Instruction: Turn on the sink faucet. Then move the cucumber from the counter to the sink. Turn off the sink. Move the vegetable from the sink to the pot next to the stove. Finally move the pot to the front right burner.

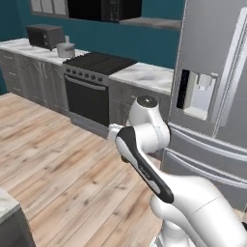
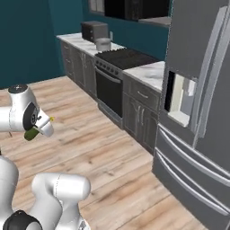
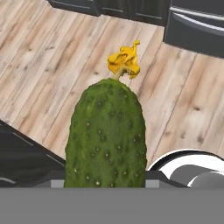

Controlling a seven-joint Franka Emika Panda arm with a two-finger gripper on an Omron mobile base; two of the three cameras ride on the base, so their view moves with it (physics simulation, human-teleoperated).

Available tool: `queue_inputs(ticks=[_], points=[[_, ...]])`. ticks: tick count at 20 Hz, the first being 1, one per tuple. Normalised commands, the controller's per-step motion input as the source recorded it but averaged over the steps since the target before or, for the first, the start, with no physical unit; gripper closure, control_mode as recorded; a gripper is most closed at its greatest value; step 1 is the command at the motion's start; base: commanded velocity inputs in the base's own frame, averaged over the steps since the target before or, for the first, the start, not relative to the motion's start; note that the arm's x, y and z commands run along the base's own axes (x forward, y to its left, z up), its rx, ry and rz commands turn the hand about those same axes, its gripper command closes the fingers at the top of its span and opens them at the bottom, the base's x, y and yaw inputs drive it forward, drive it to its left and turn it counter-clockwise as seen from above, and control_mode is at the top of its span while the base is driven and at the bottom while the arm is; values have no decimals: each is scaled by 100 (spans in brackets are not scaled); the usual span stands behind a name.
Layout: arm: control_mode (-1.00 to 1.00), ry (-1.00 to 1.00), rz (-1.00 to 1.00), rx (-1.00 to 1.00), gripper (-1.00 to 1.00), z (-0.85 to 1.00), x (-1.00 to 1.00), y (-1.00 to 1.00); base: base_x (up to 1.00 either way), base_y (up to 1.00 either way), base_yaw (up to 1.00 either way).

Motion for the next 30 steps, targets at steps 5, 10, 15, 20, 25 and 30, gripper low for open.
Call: queue_inputs(ticks=[5, 10, 15, 20, 25, 30], points=[[100, 0, 0, 0, 100, 0, 0, 0, 76, -40, 45], [100, 0, 0, 0, 100, 0, 0, 0, 69, -22, 35], [100, 0, 0, 0, 100, 0, 0, 0, 92, -3, 26], [100, 0, 0, 0, 100, 0, 0, 0, 100, -3, 18], [100, 0, 0, 0, 100, 0, 0, 0, 100, -11, 18], [100, 0, 0, 0, 100, 0, 0, 0, 96, -18, 15]])
